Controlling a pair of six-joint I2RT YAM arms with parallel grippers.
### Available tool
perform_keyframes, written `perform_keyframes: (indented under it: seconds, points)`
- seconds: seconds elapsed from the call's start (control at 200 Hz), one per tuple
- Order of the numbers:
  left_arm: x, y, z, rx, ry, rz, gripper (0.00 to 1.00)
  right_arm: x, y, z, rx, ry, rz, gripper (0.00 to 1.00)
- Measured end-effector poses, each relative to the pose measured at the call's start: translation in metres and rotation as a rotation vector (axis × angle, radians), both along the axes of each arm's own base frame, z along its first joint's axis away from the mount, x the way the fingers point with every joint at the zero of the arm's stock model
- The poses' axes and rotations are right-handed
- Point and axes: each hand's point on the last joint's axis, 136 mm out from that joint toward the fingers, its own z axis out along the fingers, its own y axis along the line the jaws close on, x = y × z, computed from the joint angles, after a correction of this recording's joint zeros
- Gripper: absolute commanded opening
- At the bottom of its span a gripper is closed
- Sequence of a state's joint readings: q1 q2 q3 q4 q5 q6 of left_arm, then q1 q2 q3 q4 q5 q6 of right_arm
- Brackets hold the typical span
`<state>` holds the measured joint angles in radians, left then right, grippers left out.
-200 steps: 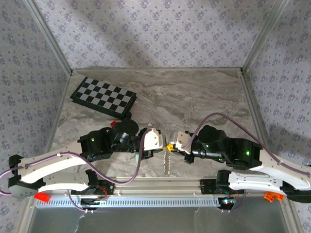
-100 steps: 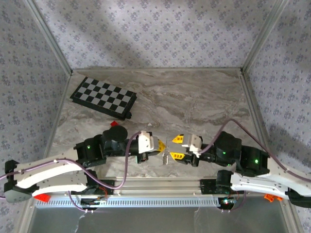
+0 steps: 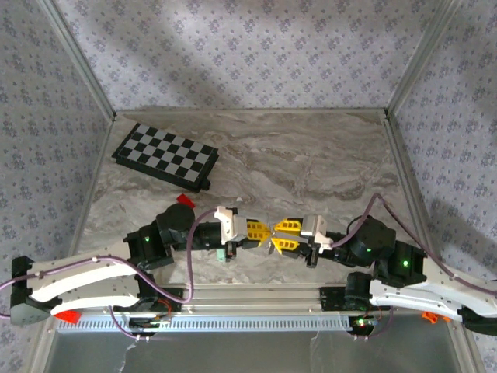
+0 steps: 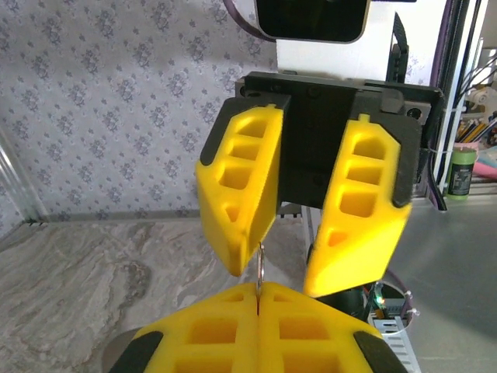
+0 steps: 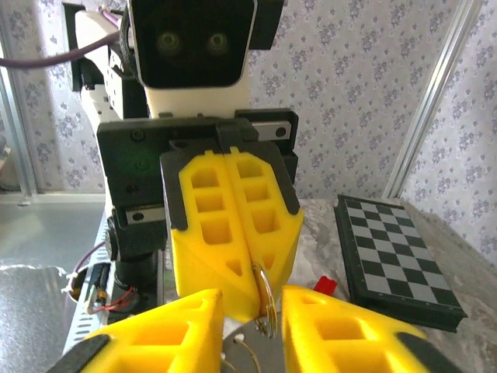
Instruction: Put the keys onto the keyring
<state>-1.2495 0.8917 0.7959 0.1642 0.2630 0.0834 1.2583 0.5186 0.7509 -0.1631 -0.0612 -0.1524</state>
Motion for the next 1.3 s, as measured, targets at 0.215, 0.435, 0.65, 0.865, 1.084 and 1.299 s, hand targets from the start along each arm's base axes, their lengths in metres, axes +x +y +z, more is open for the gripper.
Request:
perform_keyframes:
  seconds: [0.215, 0.435, 0.65, 0.865, 1.084, 1.299]
  points:
    - [-0.002, -0.002, 0.002, -0.014, 0.006, -0.014, 0.00, -0.001, 0.000, 0.004, 0.015, -0.004, 0.003, 0.30]
    - [-0.004, -0.002, 0.008, -0.051, 0.018, -0.030, 0.00, -0.001, -0.003, 0.005, 0.029, -0.004, -0.001, 0.30]
    - [-0.006, -0.002, 0.013, -0.077, 0.026, -0.041, 0.00, -0.001, -0.006, 0.006, 0.036, -0.006, -0.005, 0.14]
    - [-0.004, -0.002, 0.016, -0.091, 0.029, -0.036, 0.00, 0.000, -0.006, 0.007, 0.040, -0.007, -0.011, 0.04]
    - [-0.004, -0.003, 0.015, -0.089, 0.037, -0.035, 0.00, 0.001, -0.006, 0.007, 0.039, -0.006, -0.014, 0.00]
    - [0.000, -0.003, 0.003, -0.022, 0.038, -0.012, 0.25, 0.005, -0.004, -0.005, -0.018, 0.007, -0.034, 0.00]
